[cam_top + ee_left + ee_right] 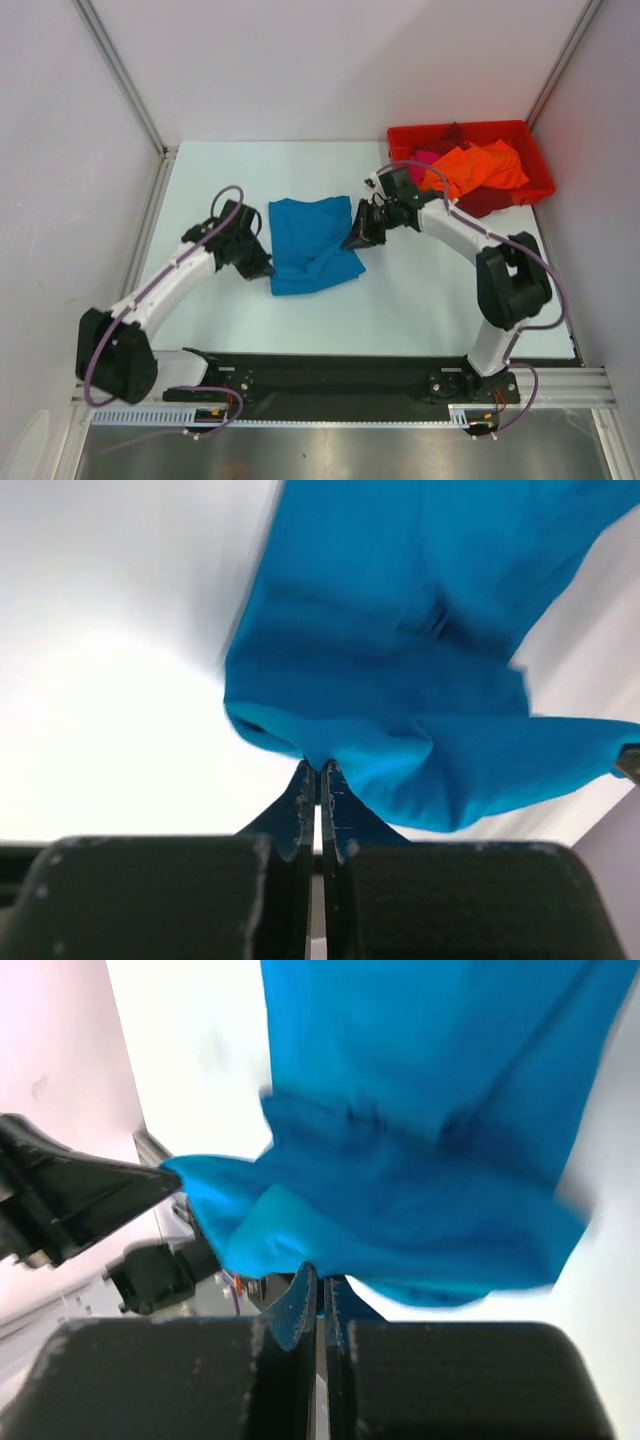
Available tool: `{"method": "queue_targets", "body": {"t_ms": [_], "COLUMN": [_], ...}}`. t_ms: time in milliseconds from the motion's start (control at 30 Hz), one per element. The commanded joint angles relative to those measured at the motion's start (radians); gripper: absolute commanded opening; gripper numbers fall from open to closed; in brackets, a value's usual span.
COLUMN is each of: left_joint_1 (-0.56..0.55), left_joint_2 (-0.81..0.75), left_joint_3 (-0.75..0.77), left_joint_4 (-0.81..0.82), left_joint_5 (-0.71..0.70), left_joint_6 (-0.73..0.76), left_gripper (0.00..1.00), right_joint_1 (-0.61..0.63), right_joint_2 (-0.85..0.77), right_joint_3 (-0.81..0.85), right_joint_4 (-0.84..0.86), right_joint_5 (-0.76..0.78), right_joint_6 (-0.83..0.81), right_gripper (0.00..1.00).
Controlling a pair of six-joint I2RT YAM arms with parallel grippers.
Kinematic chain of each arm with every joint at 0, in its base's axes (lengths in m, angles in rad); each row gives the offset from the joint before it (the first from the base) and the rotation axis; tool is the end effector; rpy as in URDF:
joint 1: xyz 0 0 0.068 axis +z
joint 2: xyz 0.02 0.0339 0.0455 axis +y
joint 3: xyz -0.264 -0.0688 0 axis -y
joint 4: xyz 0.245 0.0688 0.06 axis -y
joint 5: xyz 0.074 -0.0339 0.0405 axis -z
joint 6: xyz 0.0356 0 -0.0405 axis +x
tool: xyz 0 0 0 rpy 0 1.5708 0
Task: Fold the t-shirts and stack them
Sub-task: Fold the tshirt
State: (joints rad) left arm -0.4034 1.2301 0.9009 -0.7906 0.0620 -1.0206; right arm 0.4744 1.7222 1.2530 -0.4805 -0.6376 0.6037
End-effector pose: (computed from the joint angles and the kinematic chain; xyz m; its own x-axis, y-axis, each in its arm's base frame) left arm 0.2114 -0.0926 0.2413 -0.7880 -0.5887 -0.1804 -0.4878 0.7756 -0.4007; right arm 0.3152 0.1857 0.2338 -0.9789 0.0101 -0.2042 -0.1452 0.6691 0.7289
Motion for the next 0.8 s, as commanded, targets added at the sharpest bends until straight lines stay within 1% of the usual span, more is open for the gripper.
{"method": "queue_targets", "body": {"t_ms": [0,33,67,100,133,300,367,600,767], "left_joint_1": [0.078,0.092,0.122,0.138,0.170,0.213,0.227,0.242,0.253], "left_joint_2": [0.132,0.170,0.205,0.273,0.305,0.521,0.574,0.727,0.785], "left_joint_3": [0.171,0.246,0.281,0.314,0.363,0.531,0.575,0.726,0.790], "left_joint_4": [0.007,0.008,0.007,0.010,0.033,0.044,0.057,0.105,0.111], "left_joint_5": [-0.033,-0.033,-0.033,-0.018,0.007,0.061,0.091,0.162,0.177], "left_joint_6": [0.169,0.209,0.223,0.238,0.269,0.324,0.336,0.356,0.363], "left_gripper": [0.00,0.00,0.00,0.01,0.00,0.00,0.01,0.00,0.00], "right_joint_1": [-0.045,-0.052,-0.060,-0.072,-0.077,-0.109,-0.117,-0.146,-0.171], "right_joint_2": [0.123,0.152,0.213,0.241,0.272,0.439,0.479,0.605,0.643], "right_joint_3": [0.179,0.257,0.296,0.334,0.415,0.600,0.667,0.793,0.813], "right_joint_4": [-0.053,-0.067,-0.078,-0.092,-0.110,-0.150,-0.150,-0.135,-0.116], "right_joint_5": [-0.017,-0.020,-0.022,-0.031,-0.034,-0.054,-0.066,-0.083,-0.089], "right_joint_6": [-0.058,-0.065,-0.077,-0.084,-0.088,-0.104,-0.097,-0.065,-0.047], "right_gripper": [0.00,0.00,0.00,0.00,0.00,0.00,0.00,0.00,0.00]}}
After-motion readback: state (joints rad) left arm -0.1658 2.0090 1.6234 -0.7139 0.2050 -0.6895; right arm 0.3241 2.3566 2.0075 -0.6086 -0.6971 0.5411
